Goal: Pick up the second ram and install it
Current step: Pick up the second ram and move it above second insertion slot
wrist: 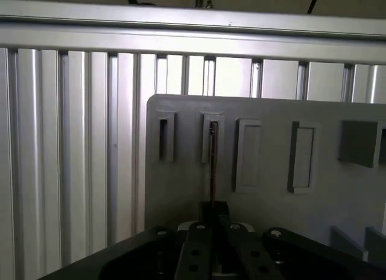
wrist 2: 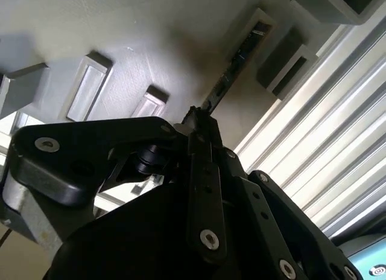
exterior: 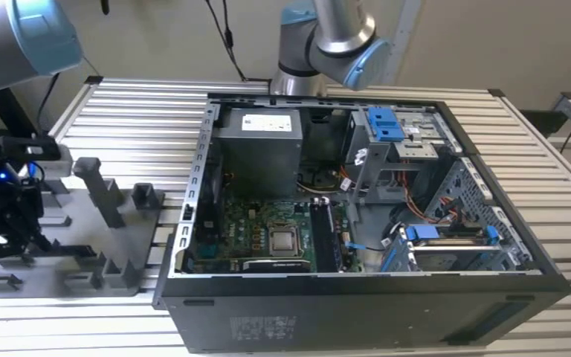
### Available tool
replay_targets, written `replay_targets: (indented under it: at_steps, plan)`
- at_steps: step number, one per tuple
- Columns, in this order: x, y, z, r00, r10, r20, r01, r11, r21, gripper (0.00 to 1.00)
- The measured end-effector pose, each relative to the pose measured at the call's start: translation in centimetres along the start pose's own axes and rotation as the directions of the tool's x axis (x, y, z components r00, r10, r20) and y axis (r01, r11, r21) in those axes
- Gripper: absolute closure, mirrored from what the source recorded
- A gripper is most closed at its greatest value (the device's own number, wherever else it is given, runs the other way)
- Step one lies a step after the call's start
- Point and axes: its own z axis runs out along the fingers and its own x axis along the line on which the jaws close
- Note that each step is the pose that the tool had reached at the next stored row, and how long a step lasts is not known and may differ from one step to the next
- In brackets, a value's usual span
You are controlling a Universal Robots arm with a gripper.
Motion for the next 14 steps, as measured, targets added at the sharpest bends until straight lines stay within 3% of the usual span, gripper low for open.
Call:
replay_targets:
  at_steps: [14]
  plan:
    - [-0.05, -0.02, -1.25, 1.0, 0.0, -0.0014, 0.0, 1.0, 0.0, 0.86]
